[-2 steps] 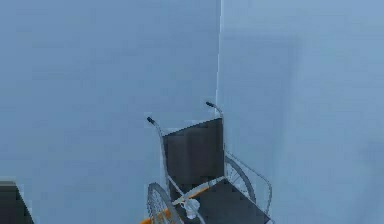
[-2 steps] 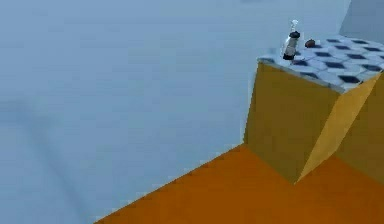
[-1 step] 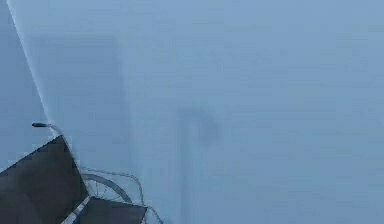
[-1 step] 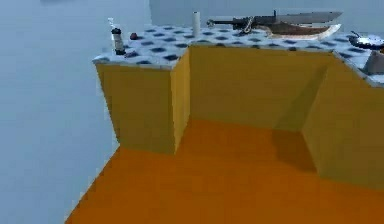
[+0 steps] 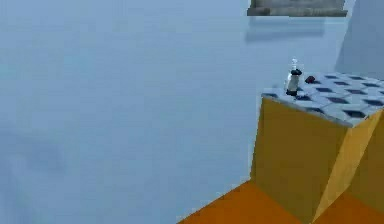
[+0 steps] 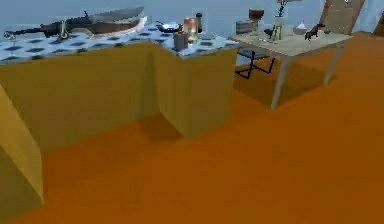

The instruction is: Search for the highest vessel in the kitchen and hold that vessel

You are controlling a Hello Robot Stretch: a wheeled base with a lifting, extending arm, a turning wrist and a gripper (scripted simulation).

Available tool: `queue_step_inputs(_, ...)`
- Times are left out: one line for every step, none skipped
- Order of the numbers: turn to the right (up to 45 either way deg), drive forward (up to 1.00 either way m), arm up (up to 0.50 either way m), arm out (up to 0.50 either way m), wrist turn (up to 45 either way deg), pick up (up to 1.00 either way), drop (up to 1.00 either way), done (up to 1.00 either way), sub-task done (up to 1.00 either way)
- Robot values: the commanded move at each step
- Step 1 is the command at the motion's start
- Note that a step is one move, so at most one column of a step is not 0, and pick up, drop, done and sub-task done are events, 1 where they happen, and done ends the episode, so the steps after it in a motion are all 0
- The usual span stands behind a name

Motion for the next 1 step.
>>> queue_step_inputs(45.0,0.0,0.0,0.0,0.0,0.0,0.0,0.0,0.0)
